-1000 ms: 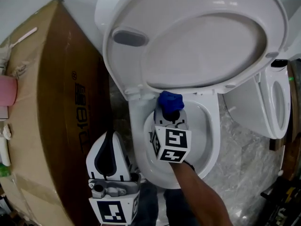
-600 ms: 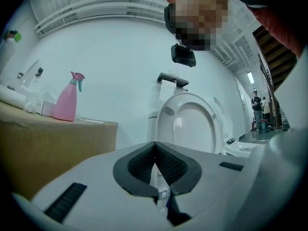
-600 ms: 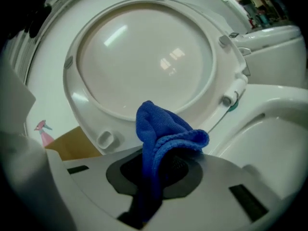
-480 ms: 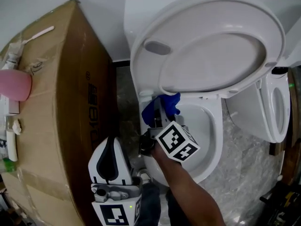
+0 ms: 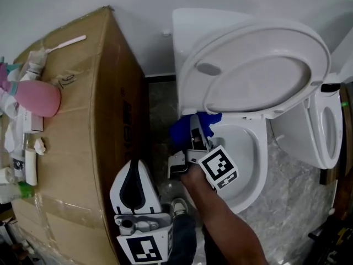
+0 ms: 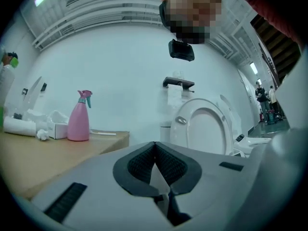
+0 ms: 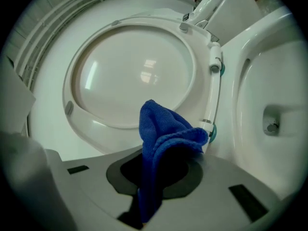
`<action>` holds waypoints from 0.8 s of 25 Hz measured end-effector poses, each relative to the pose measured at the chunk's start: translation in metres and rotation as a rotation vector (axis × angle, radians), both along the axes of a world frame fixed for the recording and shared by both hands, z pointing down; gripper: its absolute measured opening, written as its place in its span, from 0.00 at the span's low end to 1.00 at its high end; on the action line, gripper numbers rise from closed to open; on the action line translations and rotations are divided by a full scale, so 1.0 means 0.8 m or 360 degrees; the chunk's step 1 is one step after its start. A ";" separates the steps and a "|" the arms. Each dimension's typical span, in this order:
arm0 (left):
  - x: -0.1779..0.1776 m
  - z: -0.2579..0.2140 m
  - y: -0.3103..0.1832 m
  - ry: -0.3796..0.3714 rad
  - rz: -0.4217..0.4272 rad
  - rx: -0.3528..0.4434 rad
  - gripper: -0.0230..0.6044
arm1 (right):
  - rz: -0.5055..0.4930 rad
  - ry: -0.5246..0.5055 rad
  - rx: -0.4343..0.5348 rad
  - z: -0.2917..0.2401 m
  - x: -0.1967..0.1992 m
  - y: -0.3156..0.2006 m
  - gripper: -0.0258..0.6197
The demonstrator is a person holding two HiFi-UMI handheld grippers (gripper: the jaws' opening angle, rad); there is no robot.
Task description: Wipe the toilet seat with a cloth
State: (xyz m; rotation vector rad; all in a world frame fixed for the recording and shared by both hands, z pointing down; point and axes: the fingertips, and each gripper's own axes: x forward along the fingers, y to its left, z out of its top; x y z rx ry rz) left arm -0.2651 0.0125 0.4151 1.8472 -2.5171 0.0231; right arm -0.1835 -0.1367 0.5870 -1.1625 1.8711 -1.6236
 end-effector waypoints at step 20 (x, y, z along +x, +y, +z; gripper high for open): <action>-0.009 -0.098 0.015 0.0061 -0.0017 0.0016 0.06 | 0.0011 -0.0277 0.0019 -0.160 -0.029 0.003 0.14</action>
